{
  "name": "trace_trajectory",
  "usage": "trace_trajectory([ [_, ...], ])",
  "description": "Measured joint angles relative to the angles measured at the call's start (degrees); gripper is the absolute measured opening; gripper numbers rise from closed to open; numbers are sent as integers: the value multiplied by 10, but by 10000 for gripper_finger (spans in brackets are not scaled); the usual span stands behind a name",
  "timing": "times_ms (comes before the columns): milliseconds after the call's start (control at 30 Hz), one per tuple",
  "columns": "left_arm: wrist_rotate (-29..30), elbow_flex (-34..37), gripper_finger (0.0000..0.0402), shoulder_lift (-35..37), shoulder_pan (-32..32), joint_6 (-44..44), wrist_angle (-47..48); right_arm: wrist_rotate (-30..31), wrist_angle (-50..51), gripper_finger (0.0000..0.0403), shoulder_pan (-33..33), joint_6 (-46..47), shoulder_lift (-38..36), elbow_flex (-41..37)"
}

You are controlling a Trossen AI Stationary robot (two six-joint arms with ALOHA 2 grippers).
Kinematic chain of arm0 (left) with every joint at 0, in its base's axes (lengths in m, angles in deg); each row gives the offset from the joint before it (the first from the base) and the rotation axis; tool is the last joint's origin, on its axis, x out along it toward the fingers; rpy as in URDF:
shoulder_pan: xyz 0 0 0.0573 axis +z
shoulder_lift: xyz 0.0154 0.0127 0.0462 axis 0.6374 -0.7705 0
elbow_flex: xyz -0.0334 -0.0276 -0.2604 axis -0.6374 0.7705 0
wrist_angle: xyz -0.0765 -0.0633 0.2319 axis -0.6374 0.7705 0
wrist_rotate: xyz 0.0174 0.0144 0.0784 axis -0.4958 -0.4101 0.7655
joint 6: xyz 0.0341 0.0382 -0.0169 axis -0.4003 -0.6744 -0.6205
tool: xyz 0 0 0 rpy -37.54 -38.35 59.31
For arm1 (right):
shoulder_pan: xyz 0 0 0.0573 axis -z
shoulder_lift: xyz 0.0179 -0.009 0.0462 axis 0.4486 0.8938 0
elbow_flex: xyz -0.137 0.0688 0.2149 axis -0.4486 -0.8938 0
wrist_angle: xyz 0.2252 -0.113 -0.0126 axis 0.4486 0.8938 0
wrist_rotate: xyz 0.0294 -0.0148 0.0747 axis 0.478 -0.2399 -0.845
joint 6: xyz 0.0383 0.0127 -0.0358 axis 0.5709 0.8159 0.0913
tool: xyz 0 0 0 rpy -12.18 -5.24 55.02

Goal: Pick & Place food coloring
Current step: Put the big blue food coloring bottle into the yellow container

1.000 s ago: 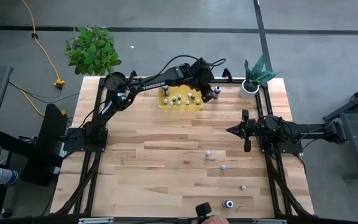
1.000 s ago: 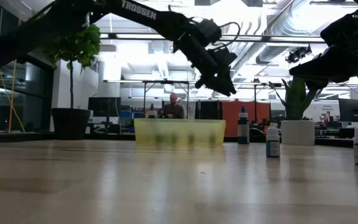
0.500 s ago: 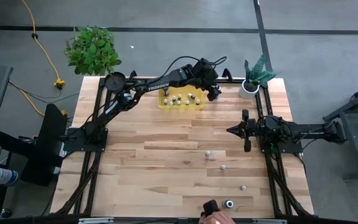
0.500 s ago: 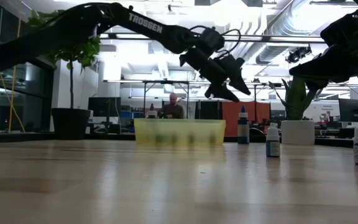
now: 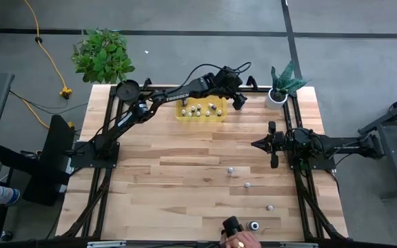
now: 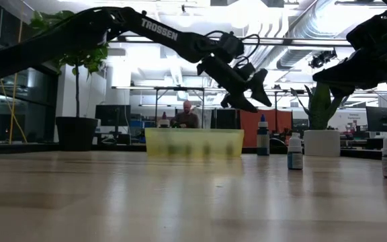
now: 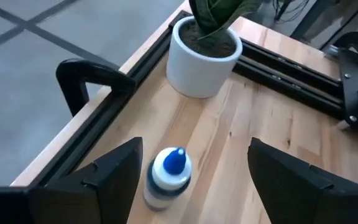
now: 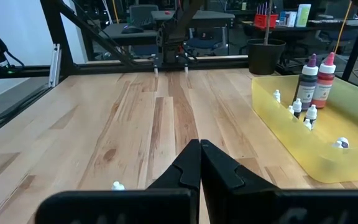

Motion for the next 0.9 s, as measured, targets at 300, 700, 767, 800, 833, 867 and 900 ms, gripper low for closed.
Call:
trace_trajectory([
  [300, 10, 1, 280, -25, 4, 15, 5, 0, 0, 0, 0, 0, 0, 0],
  [700, 12, 1, 280, -43, 0, 10, -35, 0, 0, 0, 0, 0, 0, 0],
  [767, 12, 0, 280, -47, 0, 10, -41, 0, 0, 0, 0, 0, 0, 0],
  [800, 11, 0, 280, -49, 0, 10, -40, 0, 0, 0, 0, 0, 0, 0],
  [833, 11, 1, 280, -50, 0, 10, -36, 0, 0, 0, 0, 0, 0, 0],
  [867, 11, 1, 280, -52, 0, 10, -35, 0, 0, 0, 0, 0, 0, 0],
  [900, 11, 1, 280, -53, 0, 9, -35, 0, 0, 0, 0, 0, 0, 0],
])
